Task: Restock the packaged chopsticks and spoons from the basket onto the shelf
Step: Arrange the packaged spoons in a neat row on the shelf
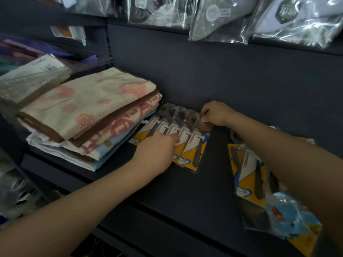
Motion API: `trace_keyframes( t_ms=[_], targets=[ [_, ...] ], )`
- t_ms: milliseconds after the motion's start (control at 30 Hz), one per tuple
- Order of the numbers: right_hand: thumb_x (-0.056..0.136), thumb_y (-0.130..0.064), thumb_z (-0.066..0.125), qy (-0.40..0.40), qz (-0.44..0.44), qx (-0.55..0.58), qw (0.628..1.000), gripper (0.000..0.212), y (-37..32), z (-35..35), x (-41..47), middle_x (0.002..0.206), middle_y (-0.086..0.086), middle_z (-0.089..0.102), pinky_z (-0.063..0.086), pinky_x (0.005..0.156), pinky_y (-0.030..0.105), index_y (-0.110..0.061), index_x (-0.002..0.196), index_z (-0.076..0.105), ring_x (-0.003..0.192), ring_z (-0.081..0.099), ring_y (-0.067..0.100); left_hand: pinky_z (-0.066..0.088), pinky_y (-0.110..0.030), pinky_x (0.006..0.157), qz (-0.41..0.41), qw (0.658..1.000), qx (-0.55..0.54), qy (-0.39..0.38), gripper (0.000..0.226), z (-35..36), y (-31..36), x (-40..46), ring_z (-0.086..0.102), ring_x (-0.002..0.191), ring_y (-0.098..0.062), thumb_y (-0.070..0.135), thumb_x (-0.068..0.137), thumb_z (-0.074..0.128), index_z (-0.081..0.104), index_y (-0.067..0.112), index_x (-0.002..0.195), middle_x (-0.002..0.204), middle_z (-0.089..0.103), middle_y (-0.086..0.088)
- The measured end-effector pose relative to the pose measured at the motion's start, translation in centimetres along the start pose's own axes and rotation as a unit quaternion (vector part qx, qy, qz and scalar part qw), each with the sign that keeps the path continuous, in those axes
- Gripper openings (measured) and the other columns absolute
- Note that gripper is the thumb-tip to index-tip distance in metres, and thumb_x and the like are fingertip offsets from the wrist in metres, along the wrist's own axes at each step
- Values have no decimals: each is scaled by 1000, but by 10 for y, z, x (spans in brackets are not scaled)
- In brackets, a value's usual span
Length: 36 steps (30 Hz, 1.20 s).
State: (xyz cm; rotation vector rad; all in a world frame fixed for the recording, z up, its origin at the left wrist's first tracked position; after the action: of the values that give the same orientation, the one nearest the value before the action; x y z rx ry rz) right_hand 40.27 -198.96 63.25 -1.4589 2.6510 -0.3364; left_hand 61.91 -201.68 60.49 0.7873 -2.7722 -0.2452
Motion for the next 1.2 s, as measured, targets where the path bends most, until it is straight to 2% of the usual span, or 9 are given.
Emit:
trace_keyframes(
  t_ms=[233,367,533,700,833,1000,1067,1133,1200],
  targets=[
    [85,-14,63,36,17,26,999,29,0,5,3,117,16,62,46,86,32,-1,112,62,107,58,29,16,-39,116,68,993,-2,-99,49,7,-20,-3,12,142,-28,40,97,31,21,33,144,155,16,-6],
    [86,-15,60,53,19,-6,998,27,-5,14,6,116,18,63,51,88,37,-2,110,63,104,60,31,1,-35,117,87,978,28,-189,61,3,-30,-3,-7,145,-22,58,89,30,7,43,144,158,-5,0],
    [87,-28,62,70,13,-33,997,41,-6,-6,-19,126,16,56,47,96,40,-8,123,54,114,55,32,17,-43,117,123,972,80,-185,68,1,-35,5,2,144,-25,65,84,30,7,42,144,157,4,-3],
    [88,-29,60,2,28,-41,999,32,22,-54,-99,117,6,65,44,93,33,-11,115,61,109,59,24,10,-39,119,147,975,94,-134,113,-3,-26,3,6,144,-22,90,49,-8,5,33,146,157,6,-2],
    [86,-51,51,11,147,-21,989,56,74,-56,-159,128,8,55,42,99,38,-10,124,54,117,52,28,10,-28,116,204,970,-44,-126,67,-7,27,-6,6,144,-13,59,89,31,19,25,146,157,6,4],
    [85,-62,44,-29,189,54,980,70,92,-24,-192,151,-1,31,29,113,41,-26,143,33,137,34,25,33,-25,101,184,948,-162,-201,52,11,97,-5,38,131,-17,43,93,40,34,19,140,146,38,-1],
    [83,-69,39,13,177,6,984,53,84,-23,-187,132,7,52,32,104,39,-29,110,61,127,43,28,38,-21,83,177,945,-190,-199,45,17,111,1,50,117,-17,41,91,47,44,20,131,133,51,-2],
    [80,-69,43,18,158,-20,987,42,72,-22,-178,104,14,60,37,90,38,-31,69,56,109,52,29,39,-22,78,172,947,-198,-188,51,23,120,5,53,111,-17,42,84,59,46,19,128,124,55,-1],
    [67,-77,46,10,167,-22,986,56,72,-14,-168,92,19,52,39,77,37,-21,62,47,98,55,31,42,-30,92,167,949,-194,-183,66,31,124,10,47,118,-20,45,76,67,42,18,130,127,50,-3]
  ],
)
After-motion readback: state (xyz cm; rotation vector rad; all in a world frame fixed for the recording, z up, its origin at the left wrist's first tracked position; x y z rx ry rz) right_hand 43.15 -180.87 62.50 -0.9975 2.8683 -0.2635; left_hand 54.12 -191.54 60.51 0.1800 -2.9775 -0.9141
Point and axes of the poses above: each hand's wrist, its own x-axis towards the middle knuckle, its own z-axis out of the palm, y = z × x, the point moved 1 cm from there along x, towards the middle knuckle
